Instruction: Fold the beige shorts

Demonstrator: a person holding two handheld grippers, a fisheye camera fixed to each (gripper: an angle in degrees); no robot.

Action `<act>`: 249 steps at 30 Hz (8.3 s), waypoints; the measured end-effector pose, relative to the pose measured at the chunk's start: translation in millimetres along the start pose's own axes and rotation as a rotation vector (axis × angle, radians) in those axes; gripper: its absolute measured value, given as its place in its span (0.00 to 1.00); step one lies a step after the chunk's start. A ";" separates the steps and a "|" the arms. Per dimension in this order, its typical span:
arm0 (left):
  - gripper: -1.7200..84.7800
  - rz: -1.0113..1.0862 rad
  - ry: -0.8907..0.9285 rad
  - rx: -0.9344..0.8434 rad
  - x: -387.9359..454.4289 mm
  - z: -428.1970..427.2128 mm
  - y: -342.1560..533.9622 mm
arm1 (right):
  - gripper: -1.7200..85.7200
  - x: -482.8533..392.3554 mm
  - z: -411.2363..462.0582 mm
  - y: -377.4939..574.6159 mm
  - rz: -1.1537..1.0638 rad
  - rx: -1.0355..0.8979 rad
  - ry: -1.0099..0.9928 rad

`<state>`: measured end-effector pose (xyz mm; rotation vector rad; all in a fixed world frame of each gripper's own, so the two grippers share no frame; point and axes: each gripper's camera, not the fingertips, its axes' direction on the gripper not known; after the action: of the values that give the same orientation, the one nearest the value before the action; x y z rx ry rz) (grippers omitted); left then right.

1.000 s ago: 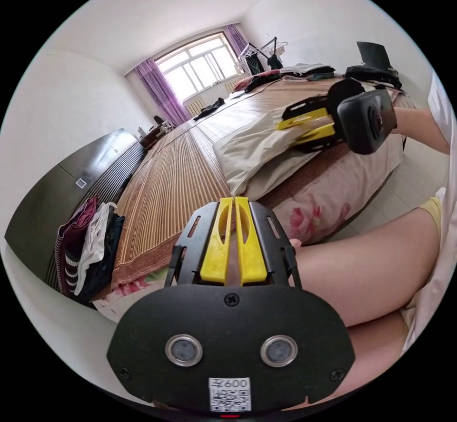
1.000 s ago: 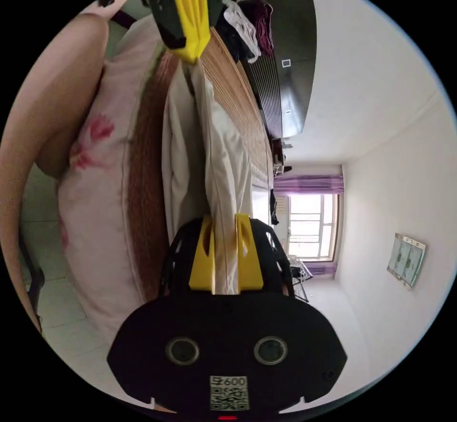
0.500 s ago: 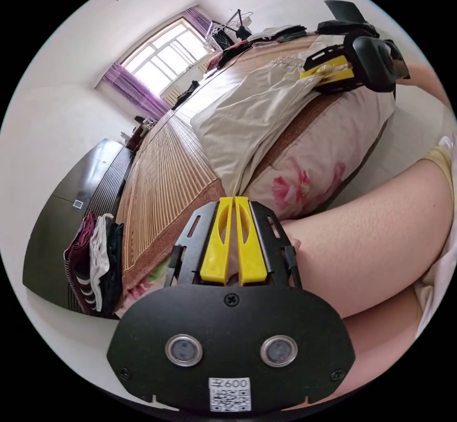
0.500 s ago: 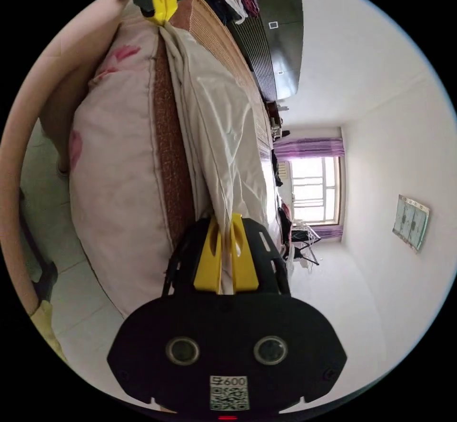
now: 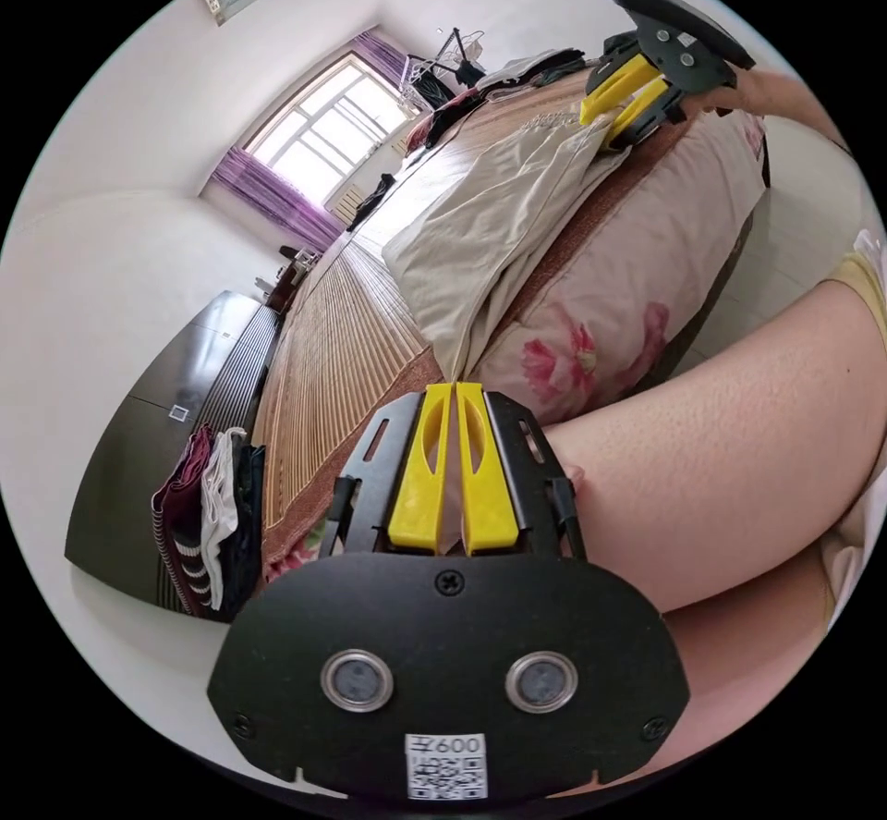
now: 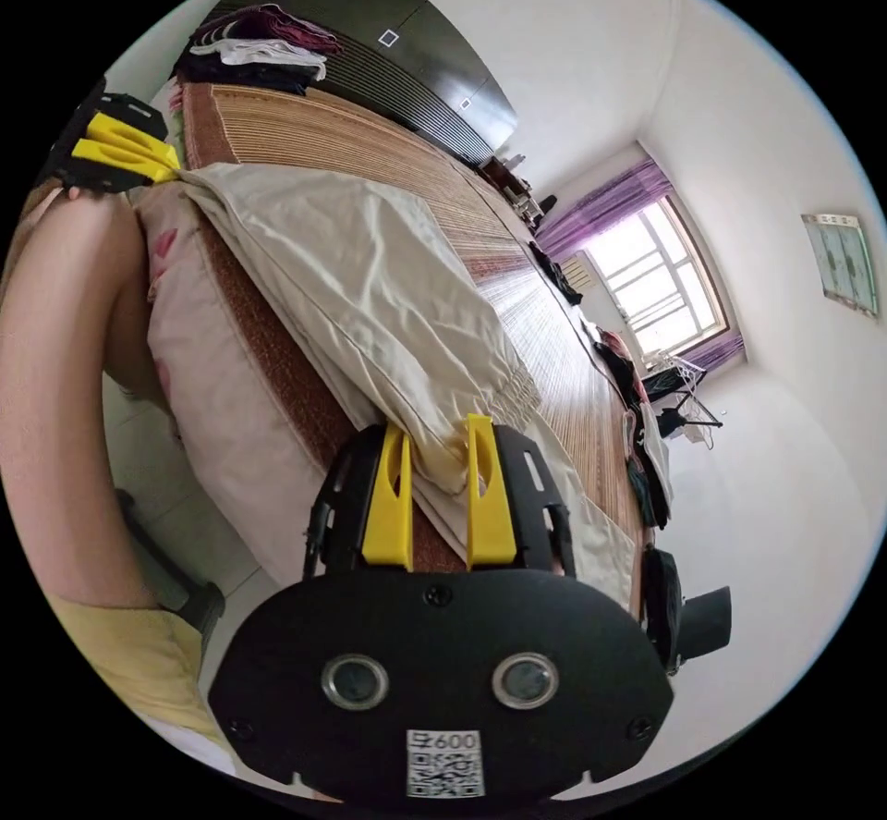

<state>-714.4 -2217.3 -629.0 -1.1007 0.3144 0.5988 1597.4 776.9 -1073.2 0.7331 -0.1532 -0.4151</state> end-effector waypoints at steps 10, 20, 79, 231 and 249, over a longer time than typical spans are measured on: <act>0.04 -0.028 -0.133 -0.030 16.0 -26.0 -39.4 | 0.07 24.2 19.6 3.1 -0.044 0.022 0.134; 0.04 -0.094 -0.119 0.007 3.4 -40.8 -80.7 | 0.05 50.2 33.6 18.8 -0.024 0.064 0.125; 0.03 -0.366 0.341 -0.133 -188.4 170.8 -241.0 | 0.01 227.0 695.9 -166.7 0.301 0.096 -0.975; 0.02 -0.489 0.308 0.030 -216.5 98.9 -220.0 | 0.01 155.8 378.1 -139.3 0.251 0.082 -1.008; 0.06 -0.492 0.227 0.060 -221.9 -3.3 -222.0 | 0.02 21.6 247.6 -114.8 0.199 0.256 -1.050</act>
<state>-759.7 -2356.5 -351.3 -1.1372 0.2414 0.0273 1512.2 538.6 -968.7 0.6791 -1.2742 -0.5627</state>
